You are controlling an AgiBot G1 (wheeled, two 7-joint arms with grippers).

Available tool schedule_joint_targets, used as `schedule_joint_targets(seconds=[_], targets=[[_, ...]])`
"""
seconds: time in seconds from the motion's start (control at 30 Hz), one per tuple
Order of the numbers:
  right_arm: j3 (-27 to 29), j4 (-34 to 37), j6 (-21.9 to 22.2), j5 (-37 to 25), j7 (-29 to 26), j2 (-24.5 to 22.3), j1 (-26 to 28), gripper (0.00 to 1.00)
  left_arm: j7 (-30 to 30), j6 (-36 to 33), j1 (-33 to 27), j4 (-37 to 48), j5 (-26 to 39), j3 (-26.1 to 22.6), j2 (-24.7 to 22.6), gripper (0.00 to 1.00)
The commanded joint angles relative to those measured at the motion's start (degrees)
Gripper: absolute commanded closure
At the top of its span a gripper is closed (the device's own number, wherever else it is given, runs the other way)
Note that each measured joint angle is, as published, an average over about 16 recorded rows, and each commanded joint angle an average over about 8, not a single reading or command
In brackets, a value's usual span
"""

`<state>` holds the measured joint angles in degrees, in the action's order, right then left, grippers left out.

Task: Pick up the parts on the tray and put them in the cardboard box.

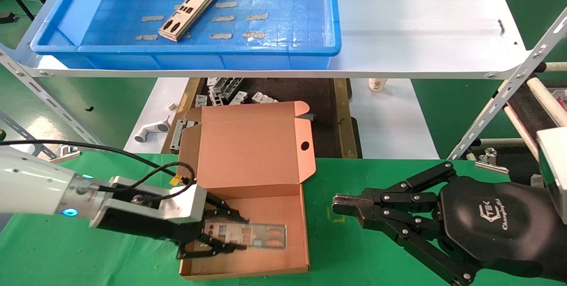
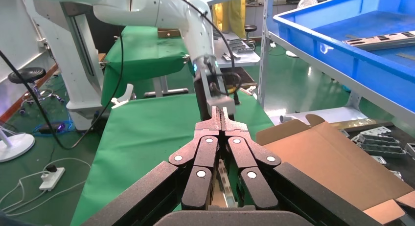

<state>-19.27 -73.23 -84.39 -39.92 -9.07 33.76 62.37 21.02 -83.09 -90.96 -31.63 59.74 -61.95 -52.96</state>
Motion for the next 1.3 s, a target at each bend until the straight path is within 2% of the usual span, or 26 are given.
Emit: schedule_joint_targets(seconds=[0.03,0.5,0.63,0.77,0.87,0.9,1.3], targets=[[0.0,0.0,0.0,0.0,0.0,0.0,0.0,1.00,1.2,1.7,0.7,1.6,0.5,-0.2,-1.2,1.00],[0.0,0.0,0.0,0.0,0.0,0.0,0.0,1.00,2.4,-0.3,0.9,9.9,0.3,-0.5,-4.8,0.98],[0.0,0.0,0.0,0.0,0.0,0.0,0.0,1.00,2.8,-0.4,0.9,11.4,0.3,-0.4,-5.2,0.69],[0.0,0.0,0.0,0.0,0.0,0.0,0.0,1.00,3.1,-0.7,0.9,12.5,0.1,-0.4,-5.5,0.21],[0.0,0.0,0.0,0.0,0.0,0.0,0.0,1.00,3.2,-1.5,1.0,13.2,-0.1,-0.3,-5.7,0.04],[0.0,0.0,0.0,0.0,0.0,0.0,0.0,1.00,3.2,-1.7,1.1,13.4,-0.2,-0.3,-5.7,0.00],[-0.1,0.0,0.0,0.0,0.0,0.0,0.0,1.00,4.0,-2.8,0.8,15.1,-0.6,-0.1,-5.9,0.00]])
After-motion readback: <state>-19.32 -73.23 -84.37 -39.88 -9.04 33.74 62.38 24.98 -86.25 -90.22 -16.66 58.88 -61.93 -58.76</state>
